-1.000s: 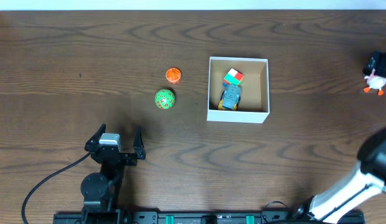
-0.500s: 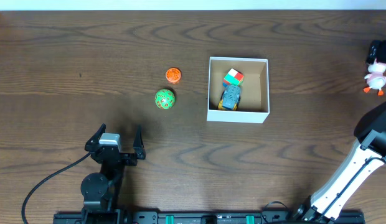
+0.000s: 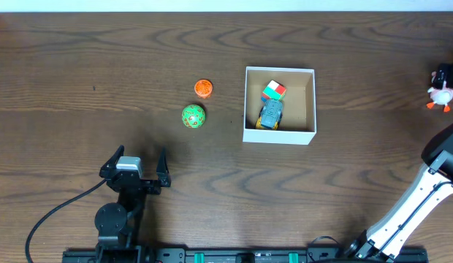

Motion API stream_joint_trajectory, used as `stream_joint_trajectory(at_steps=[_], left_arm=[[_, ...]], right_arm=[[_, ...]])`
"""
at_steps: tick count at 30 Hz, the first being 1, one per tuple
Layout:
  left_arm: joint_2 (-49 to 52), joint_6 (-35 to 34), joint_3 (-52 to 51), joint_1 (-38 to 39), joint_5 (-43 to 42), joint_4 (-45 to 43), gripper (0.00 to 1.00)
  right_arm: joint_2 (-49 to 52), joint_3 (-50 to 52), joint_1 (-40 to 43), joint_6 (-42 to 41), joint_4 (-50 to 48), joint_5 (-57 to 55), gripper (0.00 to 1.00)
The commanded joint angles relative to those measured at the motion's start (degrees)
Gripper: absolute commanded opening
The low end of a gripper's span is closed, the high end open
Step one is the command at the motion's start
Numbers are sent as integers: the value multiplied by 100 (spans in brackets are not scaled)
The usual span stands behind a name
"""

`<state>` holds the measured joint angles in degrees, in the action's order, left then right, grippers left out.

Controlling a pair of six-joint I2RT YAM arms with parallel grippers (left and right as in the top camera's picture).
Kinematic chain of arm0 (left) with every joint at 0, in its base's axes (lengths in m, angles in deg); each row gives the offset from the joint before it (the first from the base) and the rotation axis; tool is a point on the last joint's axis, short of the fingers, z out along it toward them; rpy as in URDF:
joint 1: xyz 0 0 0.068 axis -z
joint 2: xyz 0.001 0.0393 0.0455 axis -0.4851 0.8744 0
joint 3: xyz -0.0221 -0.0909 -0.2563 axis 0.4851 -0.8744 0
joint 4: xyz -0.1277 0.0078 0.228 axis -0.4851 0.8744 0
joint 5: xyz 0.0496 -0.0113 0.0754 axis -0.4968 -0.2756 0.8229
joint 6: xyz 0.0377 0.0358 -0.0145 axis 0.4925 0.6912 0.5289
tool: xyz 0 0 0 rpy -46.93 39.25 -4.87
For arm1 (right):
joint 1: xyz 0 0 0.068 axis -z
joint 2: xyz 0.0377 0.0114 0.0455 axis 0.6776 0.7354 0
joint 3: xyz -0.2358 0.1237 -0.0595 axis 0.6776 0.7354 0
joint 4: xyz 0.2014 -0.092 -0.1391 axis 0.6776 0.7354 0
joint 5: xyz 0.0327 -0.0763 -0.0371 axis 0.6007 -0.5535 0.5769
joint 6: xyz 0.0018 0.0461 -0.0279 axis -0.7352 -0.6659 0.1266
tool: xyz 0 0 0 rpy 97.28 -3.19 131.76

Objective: Pack container
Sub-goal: 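Move the right gripper to the pink-hatted duck and grasp it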

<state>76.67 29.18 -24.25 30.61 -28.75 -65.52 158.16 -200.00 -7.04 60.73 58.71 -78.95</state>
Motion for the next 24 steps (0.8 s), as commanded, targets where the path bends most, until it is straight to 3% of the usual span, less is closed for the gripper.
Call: stream_joint_trajectory(at_steps=[1, 16, 24], left_arm=[[-35, 37, -98, -33, -83, 197, 98], [-35, 35, -98, -33, -83, 197, 98], [-35, 37, -98, -33, -83, 197, 98]], right_arm=[[306, -79, -17, 238, -61, 131, 99], [691, -81, -44, 232, -304, 105, 99], [691, -83, -44, -72, -551, 107, 83]])
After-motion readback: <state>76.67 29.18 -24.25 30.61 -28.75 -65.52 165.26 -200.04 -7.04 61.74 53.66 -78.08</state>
